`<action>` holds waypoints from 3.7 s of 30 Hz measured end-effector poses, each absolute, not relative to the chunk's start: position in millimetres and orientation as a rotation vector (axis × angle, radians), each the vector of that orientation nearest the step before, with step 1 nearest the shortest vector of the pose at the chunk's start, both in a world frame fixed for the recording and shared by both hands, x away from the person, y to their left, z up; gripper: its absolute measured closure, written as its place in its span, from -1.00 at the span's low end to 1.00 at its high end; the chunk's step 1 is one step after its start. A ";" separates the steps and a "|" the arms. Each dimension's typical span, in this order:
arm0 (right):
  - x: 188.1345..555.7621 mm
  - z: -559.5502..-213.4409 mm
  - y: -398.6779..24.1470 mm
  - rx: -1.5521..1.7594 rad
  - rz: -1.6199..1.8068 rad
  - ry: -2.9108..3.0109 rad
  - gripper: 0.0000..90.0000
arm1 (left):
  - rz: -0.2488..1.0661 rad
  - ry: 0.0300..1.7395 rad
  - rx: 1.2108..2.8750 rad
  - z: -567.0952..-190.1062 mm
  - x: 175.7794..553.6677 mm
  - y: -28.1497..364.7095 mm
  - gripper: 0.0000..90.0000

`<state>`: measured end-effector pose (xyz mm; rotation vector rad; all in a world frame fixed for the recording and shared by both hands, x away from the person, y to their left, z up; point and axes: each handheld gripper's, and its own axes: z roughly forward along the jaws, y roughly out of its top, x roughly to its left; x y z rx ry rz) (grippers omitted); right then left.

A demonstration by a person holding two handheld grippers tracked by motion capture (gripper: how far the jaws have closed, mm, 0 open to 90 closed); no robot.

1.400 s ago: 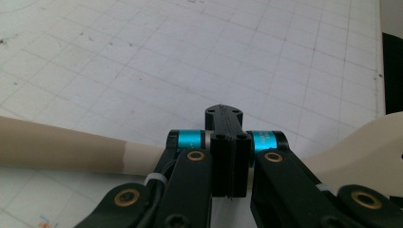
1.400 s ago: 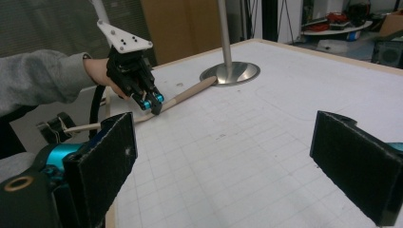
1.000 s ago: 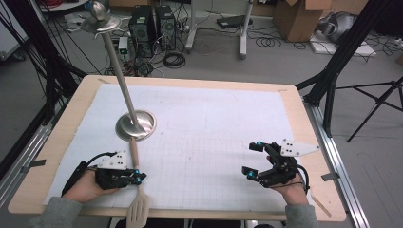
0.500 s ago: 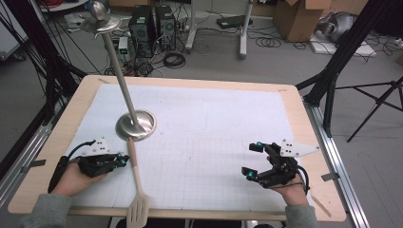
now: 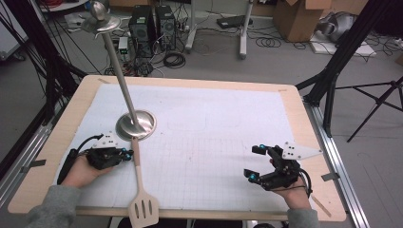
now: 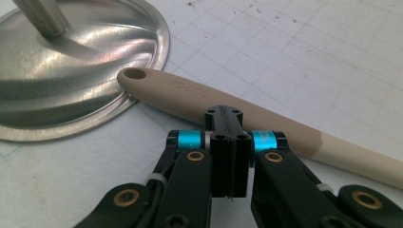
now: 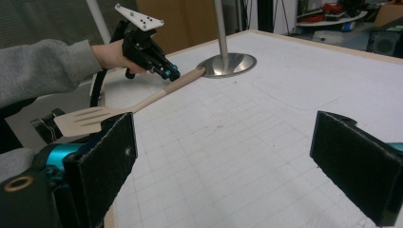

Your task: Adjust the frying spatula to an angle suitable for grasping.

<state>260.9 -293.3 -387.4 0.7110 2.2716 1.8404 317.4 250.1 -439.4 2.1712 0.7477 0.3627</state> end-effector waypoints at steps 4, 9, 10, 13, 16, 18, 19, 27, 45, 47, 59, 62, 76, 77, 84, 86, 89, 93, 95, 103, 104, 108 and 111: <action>258.1 -387.5 -295.8 0.719 1.835 2.267 -0.83 | 0.348 0.726 2.166 -439.8 322.1 247.2 0.99; 255.4 -388.5 -298.9 0.731 1.826 2.262 -0.83 | 0.337 0.725 2.146 -439.5 327.9 237.0 0.99; 254.9 -388.4 -299.1 0.733 1.826 2.261 -0.83 | 0.331 0.723 2.142 -439.3 329.0 235.2 0.99; 253.9 -388.2 -300.2 0.730 1.822 2.260 -0.83 | 0.332 0.710 2.141 -438.5 332.0 229.0 0.99; 252.6 -388.2 -300.8 0.741 1.820 2.256 -0.83 | 0.335 0.693 2.145 -438.7 335.1 223.2 0.99; 252.1 -388.7 -300.9 0.736 1.820 2.259 -0.83 | 0.330 0.686 2.140 -439.5 337.4 221.3 0.99; 251.8 -388.8 -300.9 0.736 1.816 2.258 -0.83 | 0.321 0.690 2.132 -440.1 338.1 220.1 0.99; 250.2 -390.5 -302.9 0.759 1.808 2.262 -0.83 | 0.363 0.631 2.157 -440.2 340.1 201.5 0.99; 252.2 -387.7 -302.3 0.742 1.837 2.243 -0.83 | 0.329 0.528 2.121 -422.5 311.8 194.3 0.99; 252.4 -388.0 -302.9 0.749 1.838 2.244 -0.83 | 0.310 0.510 2.124 -421.2 304.7 192.1 0.99; 255.4 -388.7 -303.2 0.746 1.842 2.246 -0.83 | 0.207 0.410 2.235 -430.5 280.1 174.6 0.99; 255.7 -388.9 -302.9 0.745 1.840 2.249 -0.83 | 0.196 0.406 2.256 -432.8 278.0 175.7 0.99; 255.9 -389.4 -300.9 0.744 1.834 2.261 -0.83 | 0.279 0.392 2.315 -435.6 270.6 188.6 1.00; 255.9 -389.5 -301.0 0.748 1.834 2.262 -0.83 | 0.279 0.397 2.310 -435.3 270.4 189.5 1.00; 256.5 -389.7 -300.0 0.744 1.834 2.267 -0.83 | 0.286 0.387 2.305 -435.5 270.1 195.9 1.00; 256.6 -389.7 -300.2 0.744 1.833 2.264 -0.83 | 0.289 0.380 2.316 -435.0 271.6 199.7 1.00; 256.7 -389.8 -300.1 0.739 1.833 2.262 -0.83 | 0.283 0.394 2.305 -435.5 272.9 206.2 1.00; 256.6 -390.1 -299.4 0.742 1.829 2.269 -0.83 | 0.283 0.397 2.304 -435.5 272.8 212.5 1.00; 256.6 -390.4 -299.0 0.748 1.831 2.270 -0.83 | 0.281 0.405 2.296 -436.0 272.3 215.4 1.00; 256.3 -390.5 -298.8 0.749 1.825 2.275 -0.83 | 0.281 0.417 2.292 -435.9 271.4 224.6 1.00; 256.4 -390.5 -298.8 0.746 1.826 2.271 -0.83 | 0.281 0.419 2.294 -435.7 271.6 225.7 1.00; 256.3 -390.5 -298.9 0.746 1.826 2.272 -0.83 | 0.251 0.466 2.259 -435.5 273.7 227.4 1.00; 256.6 -390.6 -298.8 0.750 1.823 2.274 -0.83 | 0.268 0.512 2.183 -427.6 280.5 234.0 1.00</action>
